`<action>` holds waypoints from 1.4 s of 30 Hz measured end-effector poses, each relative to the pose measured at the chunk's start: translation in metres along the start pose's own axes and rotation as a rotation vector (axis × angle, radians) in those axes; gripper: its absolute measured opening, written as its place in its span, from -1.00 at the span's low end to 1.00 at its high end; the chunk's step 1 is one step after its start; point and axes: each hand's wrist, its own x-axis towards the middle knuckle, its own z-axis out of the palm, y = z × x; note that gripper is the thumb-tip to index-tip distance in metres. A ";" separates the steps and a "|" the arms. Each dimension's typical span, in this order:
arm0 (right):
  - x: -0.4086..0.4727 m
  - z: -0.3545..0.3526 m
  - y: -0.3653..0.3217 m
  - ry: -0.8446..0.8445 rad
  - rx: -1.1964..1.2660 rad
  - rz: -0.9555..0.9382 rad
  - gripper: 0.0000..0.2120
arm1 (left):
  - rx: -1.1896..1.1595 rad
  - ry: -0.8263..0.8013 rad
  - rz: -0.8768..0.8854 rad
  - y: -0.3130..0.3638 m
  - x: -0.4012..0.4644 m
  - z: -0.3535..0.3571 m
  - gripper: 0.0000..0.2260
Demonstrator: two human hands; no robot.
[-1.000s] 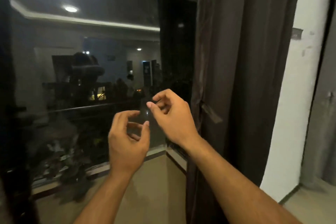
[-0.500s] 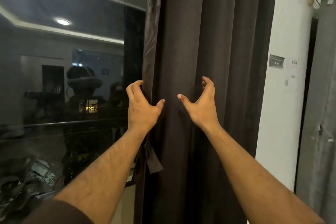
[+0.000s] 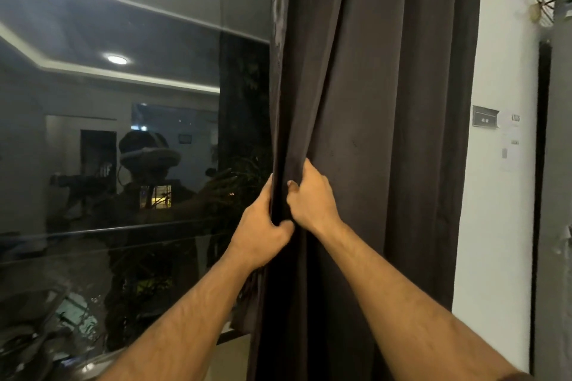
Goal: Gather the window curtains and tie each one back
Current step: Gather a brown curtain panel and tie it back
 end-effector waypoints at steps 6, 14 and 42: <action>-0.021 0.032 -0.082 -0.065 -0.136 -0.181 -0.89 | 0.078 0.084 -0.049 -0.001 -0.016 -0.048 0.03; -0.034 0.059 -0.160 -0.242 -0.104 -0.427 -0.93 | 0.123 0.580 0.010 0.015 -0.054 -0.121 -0.52; -0.057 -0.009 -0.126 -0.073 0.129 -0.127 -0.71 | 0.189 0.355 -0.250 0.089 -0.122 -0.128 -0.71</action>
